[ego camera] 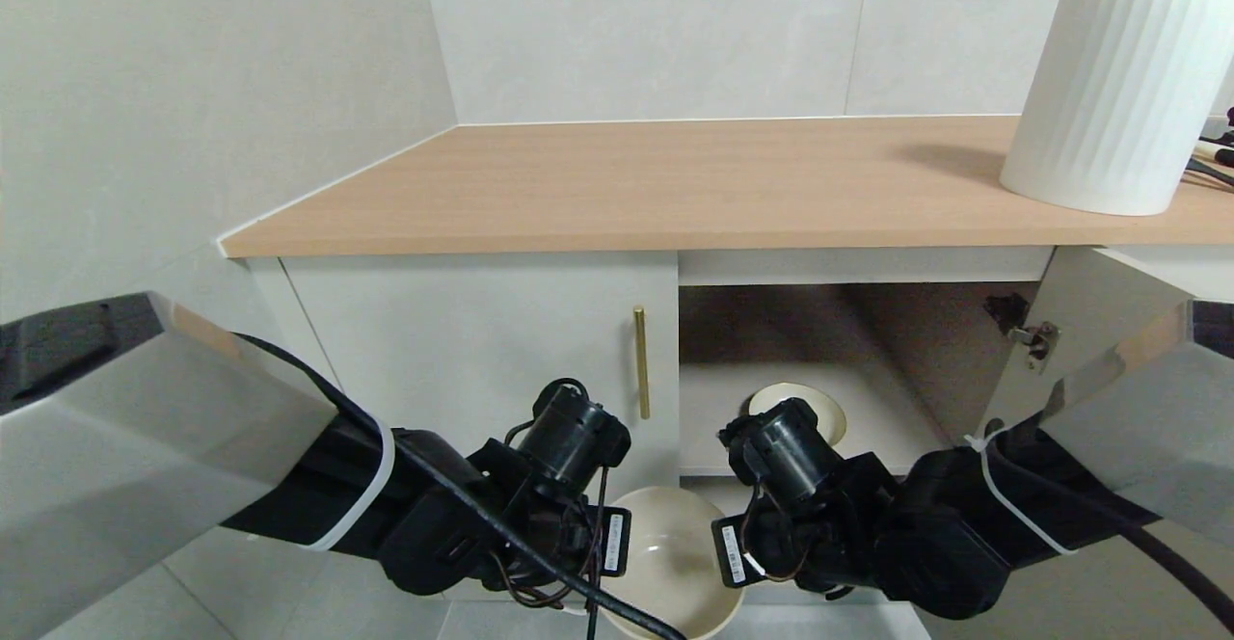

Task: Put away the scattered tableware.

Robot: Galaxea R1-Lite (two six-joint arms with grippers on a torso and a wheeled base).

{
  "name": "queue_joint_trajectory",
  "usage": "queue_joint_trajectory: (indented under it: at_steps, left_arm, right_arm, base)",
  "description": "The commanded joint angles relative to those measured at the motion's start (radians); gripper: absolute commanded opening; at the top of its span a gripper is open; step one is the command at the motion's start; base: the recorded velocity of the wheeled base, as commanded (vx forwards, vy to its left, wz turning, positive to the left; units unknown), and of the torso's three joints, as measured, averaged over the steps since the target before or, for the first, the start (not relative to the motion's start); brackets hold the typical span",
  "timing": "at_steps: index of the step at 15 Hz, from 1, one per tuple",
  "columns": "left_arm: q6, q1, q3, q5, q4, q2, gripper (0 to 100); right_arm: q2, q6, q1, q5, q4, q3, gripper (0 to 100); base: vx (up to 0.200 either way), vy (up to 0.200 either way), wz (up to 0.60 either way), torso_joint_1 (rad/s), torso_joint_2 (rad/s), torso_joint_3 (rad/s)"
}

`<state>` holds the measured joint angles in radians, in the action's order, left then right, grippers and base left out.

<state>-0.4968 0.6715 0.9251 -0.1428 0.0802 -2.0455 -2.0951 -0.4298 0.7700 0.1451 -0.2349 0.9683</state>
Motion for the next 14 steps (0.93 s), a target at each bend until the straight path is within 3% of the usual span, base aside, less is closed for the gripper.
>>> queue_joint_trajectory:
  at_steps: [1, 8, 12, 14]
  left_arm:
    - [0.0, -0.001, -0.002, -0.003, -0.002, 0.001, 100]
    - [0.0, -0.001, -0.002, -0.003, -0.002, 0.002, 100]
    - [0.0, -0.001, -0.002, -0.003, -0.002, 0.004, 100]
    - [0.0, -0.001, -0.002, -0.003, -0.002, 0.008, 100]
  right_arm:
    - [-0.002, 0.0, 0.0, 0.002, 0.002, 0.0, 0]
    - [-0.042, 0.016, -0.017, 0.027, 0.012, -0.008, 0]
    - [-0.072, 0.051, -0.132, 0.054, 0.043, 0.003, 0]
    - [-0.066, 0.059, -0.239, 0.056, 0.043, 0.04, 0]
  base:
    - [0.0, 0.0, 0.0, 0.0, 0.0, 0.0]
    - [0.0, 0.0, 0.0, 0.0, 0.0, 0.0]
    - [0.0, 0.0, 0.0, 0.0, 0.0, 0.0]
    - [0.0, 0.0, 0.0, 0.0, 0.0, 0.0]
